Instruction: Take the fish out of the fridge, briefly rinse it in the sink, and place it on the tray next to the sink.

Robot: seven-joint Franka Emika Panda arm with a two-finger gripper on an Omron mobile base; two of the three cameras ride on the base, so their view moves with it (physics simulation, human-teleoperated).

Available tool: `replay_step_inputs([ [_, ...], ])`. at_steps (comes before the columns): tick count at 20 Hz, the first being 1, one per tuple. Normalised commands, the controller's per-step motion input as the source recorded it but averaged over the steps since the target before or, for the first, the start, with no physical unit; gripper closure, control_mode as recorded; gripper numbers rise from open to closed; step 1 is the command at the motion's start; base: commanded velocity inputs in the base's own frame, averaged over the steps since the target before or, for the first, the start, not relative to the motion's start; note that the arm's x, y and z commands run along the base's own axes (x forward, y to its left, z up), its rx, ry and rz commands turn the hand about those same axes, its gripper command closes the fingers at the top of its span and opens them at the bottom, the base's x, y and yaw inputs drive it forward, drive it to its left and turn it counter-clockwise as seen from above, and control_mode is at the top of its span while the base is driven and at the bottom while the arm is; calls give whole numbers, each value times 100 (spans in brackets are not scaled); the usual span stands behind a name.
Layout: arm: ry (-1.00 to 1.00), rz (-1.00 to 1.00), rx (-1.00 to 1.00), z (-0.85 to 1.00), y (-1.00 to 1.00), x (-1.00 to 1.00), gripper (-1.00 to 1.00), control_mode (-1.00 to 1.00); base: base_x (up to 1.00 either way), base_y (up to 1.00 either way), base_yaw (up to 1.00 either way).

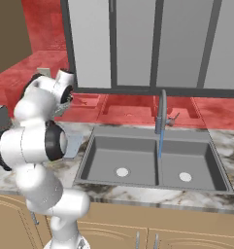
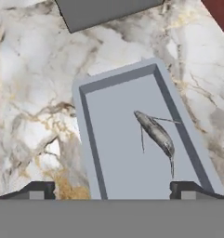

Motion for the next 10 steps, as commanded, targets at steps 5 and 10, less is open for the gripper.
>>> replay_step_inputs([
  [5,-57,0,0,100,-37,-100,-100,-100,0,0,0],
  [10,-75,0,-2,100,-31,-100,-100,-100,0,0,0],
])
